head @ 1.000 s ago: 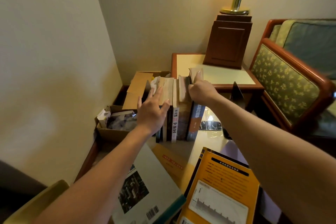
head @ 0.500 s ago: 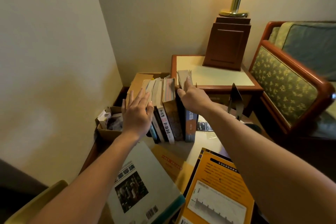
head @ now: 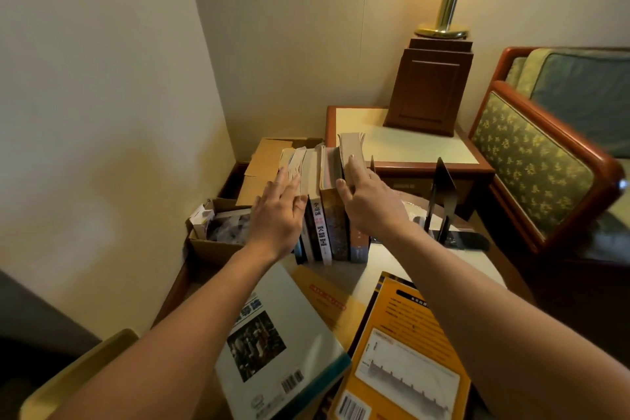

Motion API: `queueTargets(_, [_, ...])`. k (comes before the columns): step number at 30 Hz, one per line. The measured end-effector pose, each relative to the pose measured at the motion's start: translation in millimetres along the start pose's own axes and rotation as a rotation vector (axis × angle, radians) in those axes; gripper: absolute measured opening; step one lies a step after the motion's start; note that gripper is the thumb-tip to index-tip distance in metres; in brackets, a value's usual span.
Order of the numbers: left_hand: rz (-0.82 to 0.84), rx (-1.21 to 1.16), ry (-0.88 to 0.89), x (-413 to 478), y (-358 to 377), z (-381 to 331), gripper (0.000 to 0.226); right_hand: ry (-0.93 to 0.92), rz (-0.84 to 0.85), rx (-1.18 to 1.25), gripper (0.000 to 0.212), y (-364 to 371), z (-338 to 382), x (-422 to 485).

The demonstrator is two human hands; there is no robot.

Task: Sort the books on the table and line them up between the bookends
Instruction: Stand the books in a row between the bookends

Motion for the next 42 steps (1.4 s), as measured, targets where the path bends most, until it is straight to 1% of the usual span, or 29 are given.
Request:
queueTargets(4, [0.030, 0.033, 0.004, -15, -6, -5, 0.052, -0.046, 0.067, -0.057, 0.071, 4, -9, -13])
queueTargets(7, [0.055, 0.060, 0.045, -25, -10, -12, 0.052, -0.076, 0.064, -0.154, 0.078, 1, -13, -24])
queueTargets(11, [0.091, 0.075, 0.061, -43, -11, -20, 0.055, -0.089, 0.057, -0.223, 0.080, -3, -13, -51])
queueTargets(15, [0.083, 0.037, 0.042, -71, -14, -26, 0.057, -0.108, 0.043, -0.235, 0.080, -5, -14, -87])
queueTargets(18, [0.082, 0.010, 0.009, -101, -14, -25, 0.059, -0.104, 0.066, -0.216, 0.081, 3, -16, -120])
queueTargets(20, [0.100, -0.004, -0.027, -125, -12, -22, 0.059, -0.106, 0.095, -0.231, 0.081, 16, -19, -141])
queueTargets(26, [0.148, -0.028, -0.201, -198, -3, -4, 0.060, -0.023, 0.245, -0.222, 0.079, 66, -33, -187])
queueTargets(29, [0.213, -0.026, -0.328, -227, 6, 10, 0.067, 0.012, 0.345, -0.235, 0.077, 86, -35, -201])
queueTargets(33, [0.266, -0.074, -0.457, -256, 19, 25, 0.080, 0.022, 0.406, -0.258, 0.076, 98, -36, -210])
queueTargets(37, [0.185, -0.286, -0.599, -270, 24, 31, 0.102, 0.040, 0.423, -0.238, 0.074, 100, -35, -215])
queueTargets(38, [0.162, -0.336, -0.606, -270, 24, 32, 0.103, 0.049, 0.432, -0.222, 0.075, 101, -35, -213])
queueTargets(42, [0.058, -0.518, -0.646, -265, 22, 32, 0.090, 0.061, 0.454, -0.221, 0.077, 102, -36, -208])
Point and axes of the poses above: each hand's wrist, its own x-axis towards the middle knuckle, its own y-axis out of the palm, z = x × y, the point moved 2 cm from there along x, towards the middle knuckle, and after that the axes turned 12 degrees about y, right-handed, at the moved point
